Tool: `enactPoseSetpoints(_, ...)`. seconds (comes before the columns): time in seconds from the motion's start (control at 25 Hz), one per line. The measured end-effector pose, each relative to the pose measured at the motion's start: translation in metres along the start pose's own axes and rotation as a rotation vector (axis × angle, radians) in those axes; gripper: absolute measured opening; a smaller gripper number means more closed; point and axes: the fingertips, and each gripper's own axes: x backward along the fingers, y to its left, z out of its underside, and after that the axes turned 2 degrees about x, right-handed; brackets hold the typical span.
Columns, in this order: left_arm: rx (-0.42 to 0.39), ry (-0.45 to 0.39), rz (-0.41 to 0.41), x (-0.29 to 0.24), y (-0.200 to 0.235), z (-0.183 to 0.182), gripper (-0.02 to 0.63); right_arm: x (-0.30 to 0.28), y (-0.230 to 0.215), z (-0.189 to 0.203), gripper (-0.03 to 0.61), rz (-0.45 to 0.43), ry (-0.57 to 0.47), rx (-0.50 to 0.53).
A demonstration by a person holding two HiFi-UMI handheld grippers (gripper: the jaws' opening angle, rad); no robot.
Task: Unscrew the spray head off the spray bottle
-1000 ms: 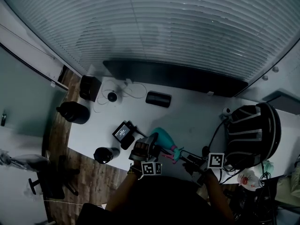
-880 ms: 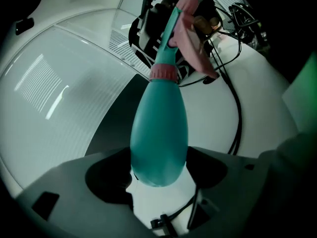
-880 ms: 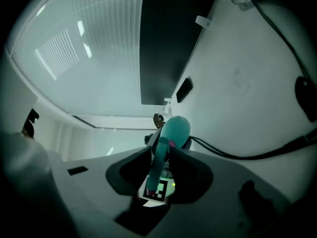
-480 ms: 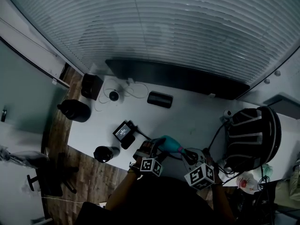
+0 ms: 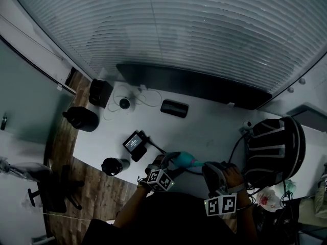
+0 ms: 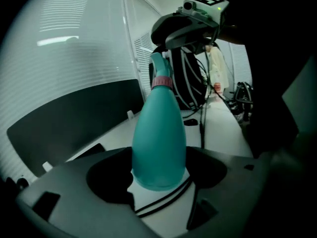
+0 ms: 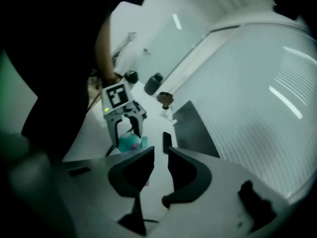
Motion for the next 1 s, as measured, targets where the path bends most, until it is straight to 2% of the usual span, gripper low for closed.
enactPoseSetpoints(0.04, 0.023, -0.002, -0.064, 0.003, 0.011, 0.001, 0.345, 0.002, -0.014, 0.001, 0.071, 0.030, -0.022, -0.157)
enactPoseSetpoints(0.08, 0.034, 0.004, -0.139, 0.007, 0.024, 0.001, 0.345, 0.004, -0.024, 0.002, 0.071, 0.035, -0.059, -0.365)
enactPoseSetpoints(0.12, 0.020, 0.021, -0.222, 0.010, 0.035, 0.002, 0.345, 0.004, -0.030, 0.004, 0.071, 0.002, -0.111, -0.616)
enactPoseSetpoints(0.2, -0.059, 0.068, -0.365, 0.017, 0.054, 0.002, 0.345, 0.001, -0.027, 0.005, 0.073, -0.179, -0.225, -1.121)
enactPoseSetpoints(0.24, -0.097, 0.084, -0.414, 0.019, 0.061, 0.001, 0.345, -0.002, -0.020, 0.005, 0.086, -0.286, -0.273, -1.312)
enactPoseSetpoints(0.28, -0.126, 0.093, -0.448, 0.021, 0.065, -0.001, 0.345, -0.006, -0.012, 0.004, 0.142, -0.374, -0.305, -1.448)
enactPoseSetpoints(0.32, -0.146, 0.096, -0.473, 0.023, 0.068, -0.003, 0.344, -0.012, -0.003, 0.005, 0.197, -0.433, -0.315, -1.541)
enactPoseSetpoints(0.44, -0.199, 0.097, -0.509, 0.026, 0.069, -0.008, 0.344, -0.029, 0.012, 0.012, 0.216, -0.518, -0.317, -1.782)
enactPoseSetpoints(0.56, -0.263, 0.109, -0.503, 0.024, 0.062, -0.008, 0.342, -0.038, 0.010, 0.018, 0.216, -0.615, -0.409, -2.078)
enactPoseSetpoints(0.64, -0.326, 0.120, -0.490, 0.022, 0.056, -0.008, 0.344, -0.044, 0.014, 0.026, 0.215, -0.631, -0.399, -2.164)
enactPoseSetpoints(0.76, -0.415, 0.111, -0.461, 0.018, 0.044, -0.014, 0.343, -0.056, 0.031, 0.041, 0.215, -0.585, -0.255, -2.106)
enactPoseSetpoints(0.88, -0.443, 0.105, -0.419, 0.009, 0.033, -0.017, 0.344, -0.058, 0.043, 0.042, 0.202, -0.553, -0.148, -1.965)
enactPoseSetpoints(1.0, -0.404, 0.111, -0.386, 0.004, 0.030, -0.011, 0.344, -0.058, 0.050, 0.043, 0.127, -0.468, -0.037, -1.734)
